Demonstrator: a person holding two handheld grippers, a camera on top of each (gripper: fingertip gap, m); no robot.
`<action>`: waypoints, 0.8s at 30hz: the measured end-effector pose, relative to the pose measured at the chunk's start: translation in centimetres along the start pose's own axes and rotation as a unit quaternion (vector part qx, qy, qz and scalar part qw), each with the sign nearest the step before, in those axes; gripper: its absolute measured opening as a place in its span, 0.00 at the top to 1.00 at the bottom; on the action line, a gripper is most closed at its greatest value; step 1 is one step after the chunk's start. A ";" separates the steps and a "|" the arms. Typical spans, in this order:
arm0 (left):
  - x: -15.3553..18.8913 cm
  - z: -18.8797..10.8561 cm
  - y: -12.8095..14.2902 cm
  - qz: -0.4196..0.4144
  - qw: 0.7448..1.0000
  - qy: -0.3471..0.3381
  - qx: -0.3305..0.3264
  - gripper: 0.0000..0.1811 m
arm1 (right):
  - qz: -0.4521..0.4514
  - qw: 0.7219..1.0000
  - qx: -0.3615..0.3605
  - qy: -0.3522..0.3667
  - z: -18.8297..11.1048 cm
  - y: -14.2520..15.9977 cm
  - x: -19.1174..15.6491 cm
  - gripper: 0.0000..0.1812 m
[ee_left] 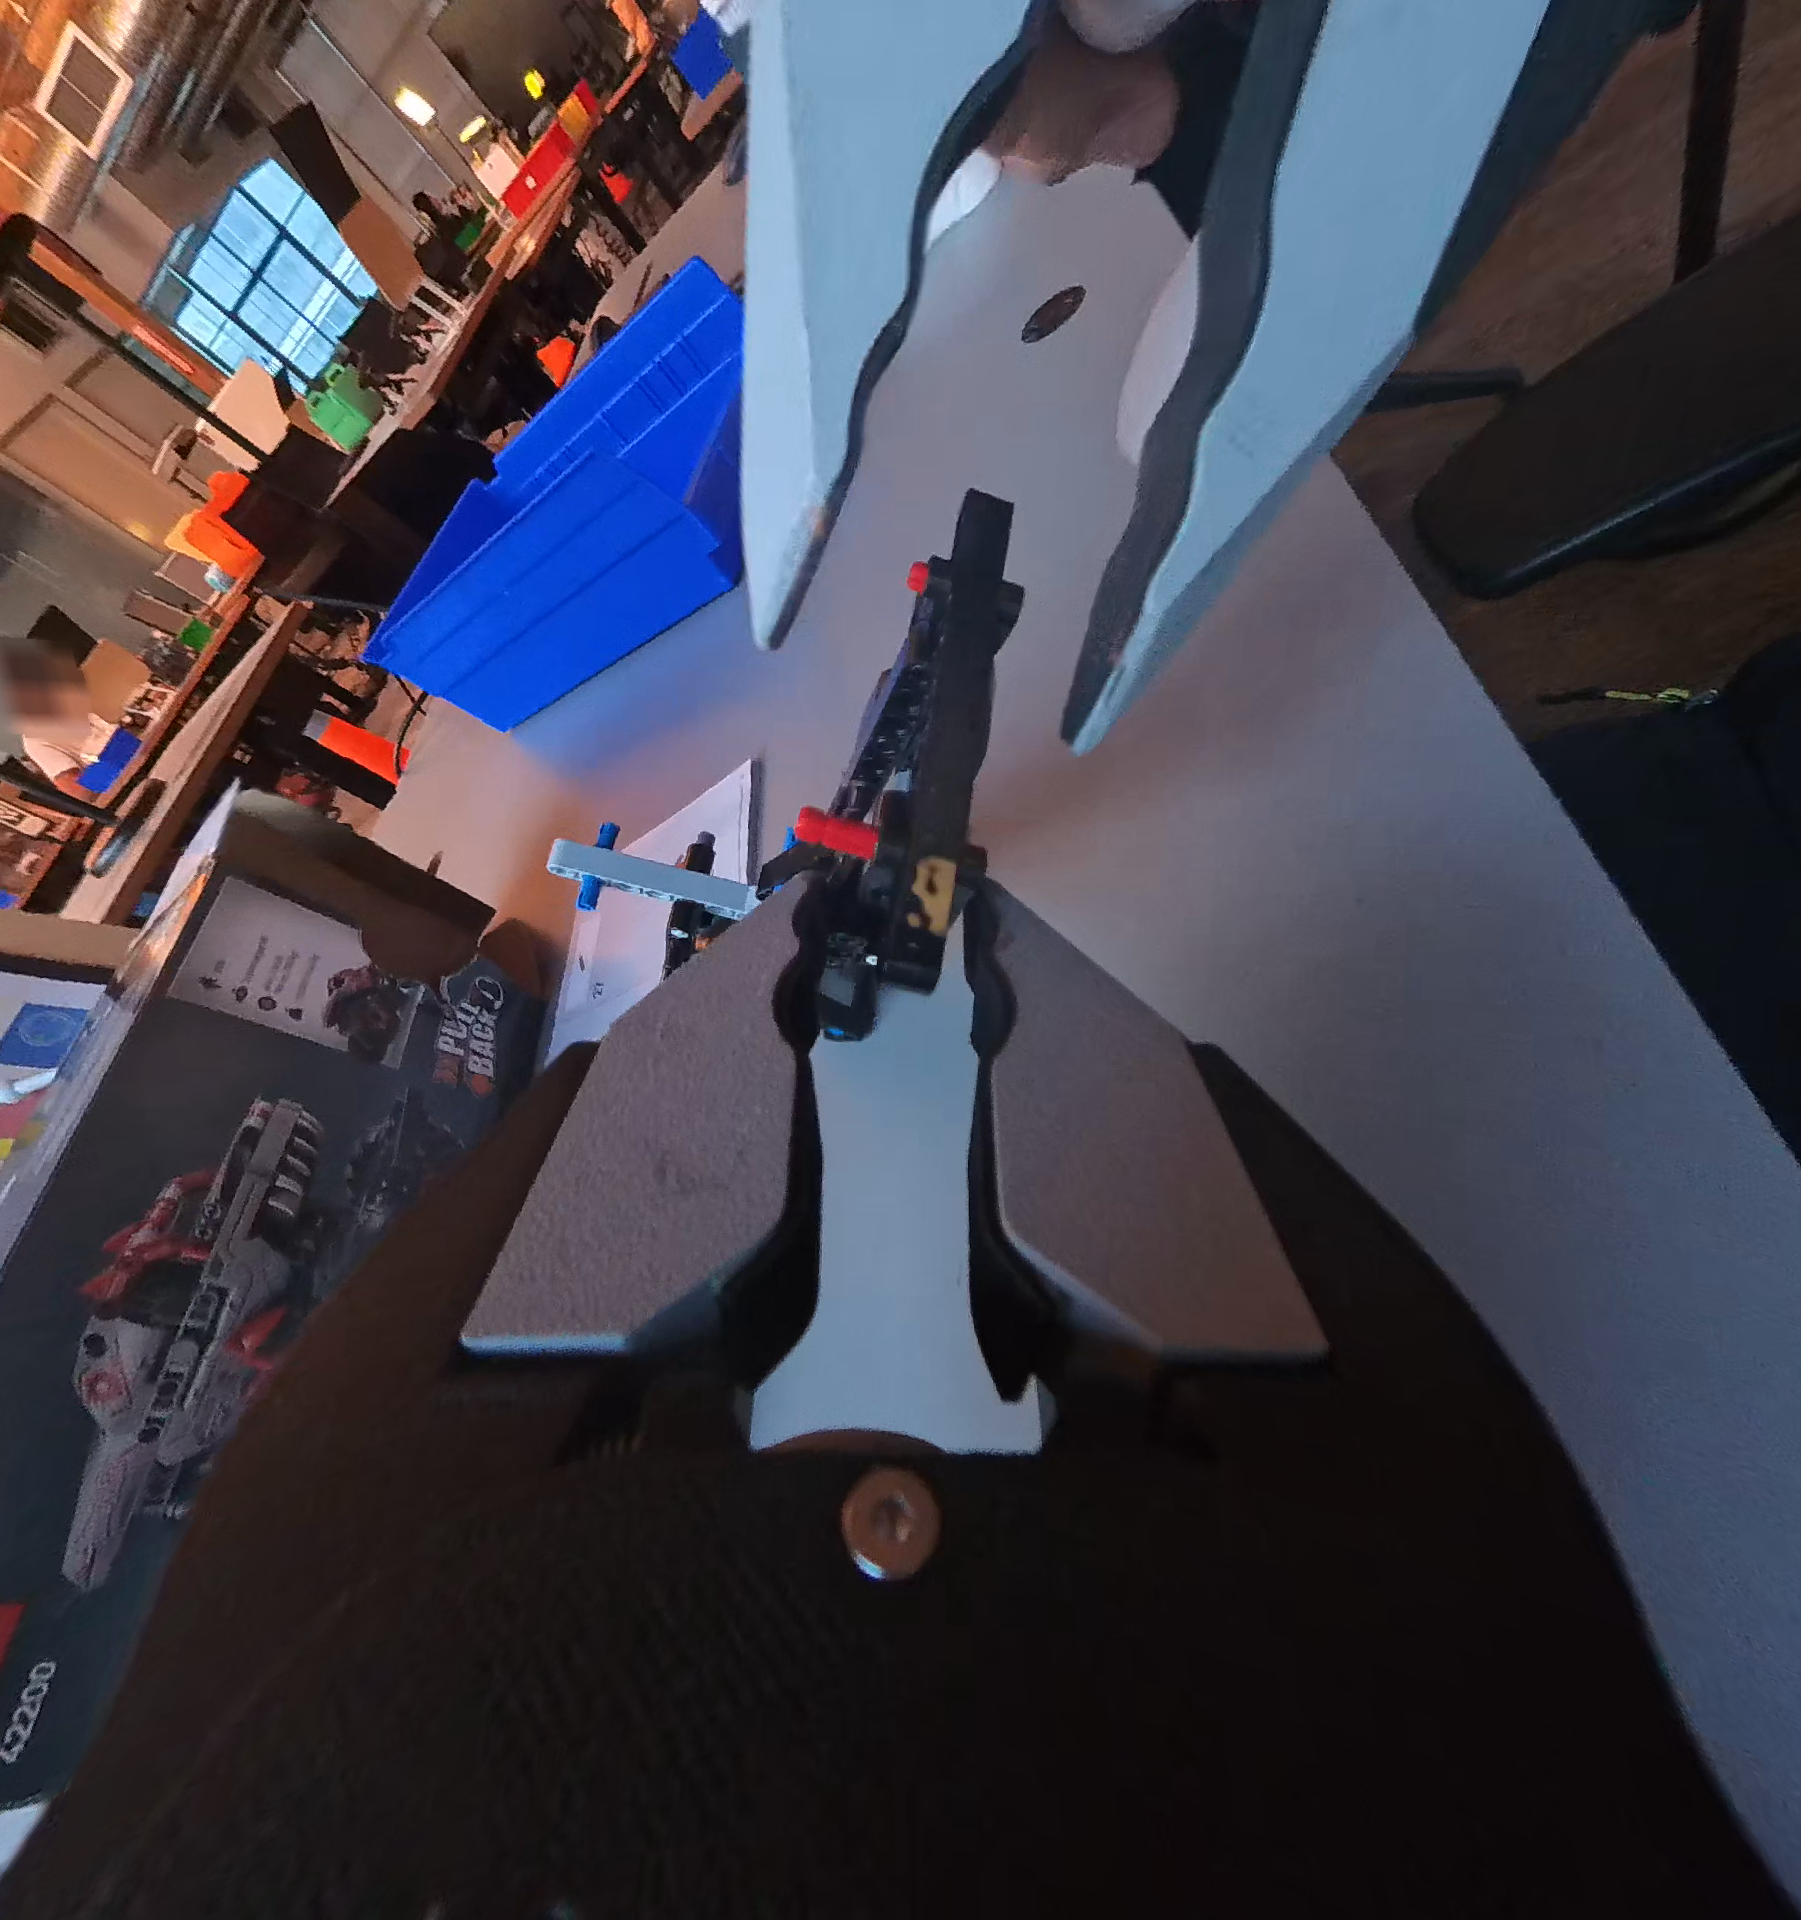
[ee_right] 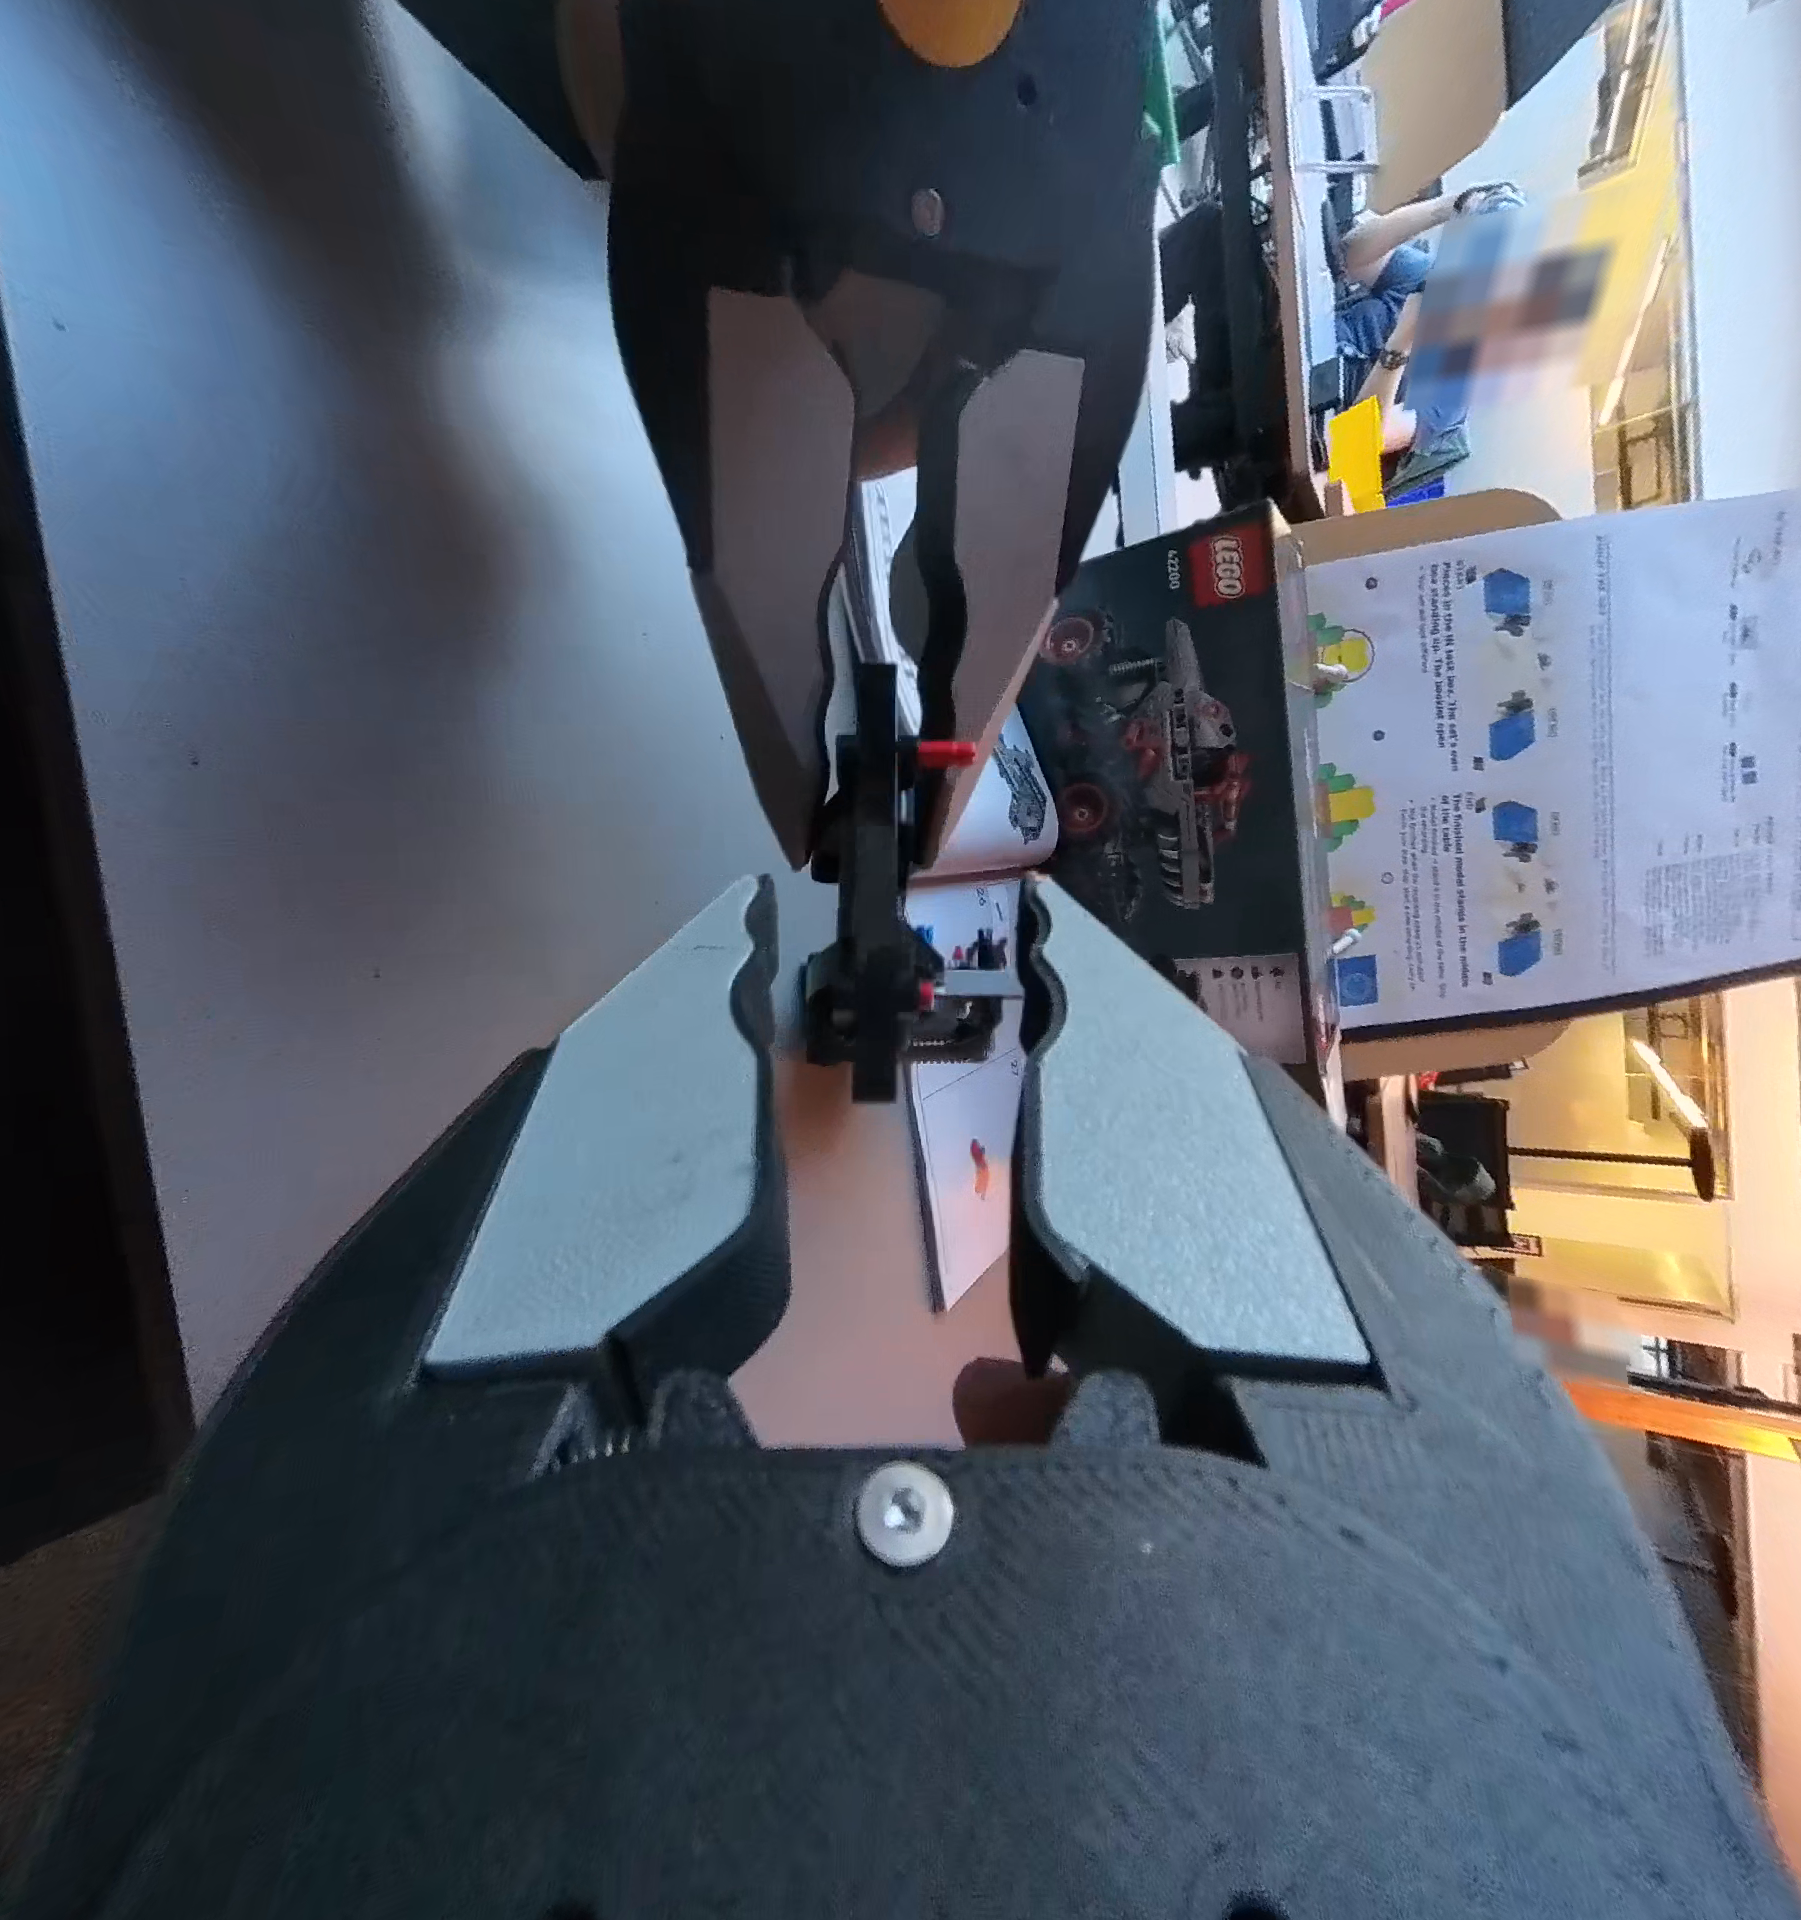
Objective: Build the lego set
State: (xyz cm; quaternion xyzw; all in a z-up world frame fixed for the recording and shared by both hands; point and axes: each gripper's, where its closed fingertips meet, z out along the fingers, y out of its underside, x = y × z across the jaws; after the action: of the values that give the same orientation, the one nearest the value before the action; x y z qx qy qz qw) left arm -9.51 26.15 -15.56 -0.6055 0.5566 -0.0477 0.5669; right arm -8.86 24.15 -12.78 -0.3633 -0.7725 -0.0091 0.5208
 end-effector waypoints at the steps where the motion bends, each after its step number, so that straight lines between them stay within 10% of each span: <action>1: 0.1 0.1 -0.1 0.004 1.000 0.000 0.000 0.87 | -0.005 1.000 -0.001 0.004 0.1 -0.2 0.1 0.77; 24: 1.5 1.0 -0.3 0.055 0.998 -0.009 -0.024 0.88 | -0.096 0.995 -0.010 0.013 1.1 -0.6 -1.7 0.87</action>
State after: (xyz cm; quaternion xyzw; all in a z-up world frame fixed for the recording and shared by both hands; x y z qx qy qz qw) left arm -8.07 25.64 -16.57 -0.5880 0.5850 0.0026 0.5586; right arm -9.77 23.18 -14.39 -0.2925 -0.7969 -0.0712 0.5238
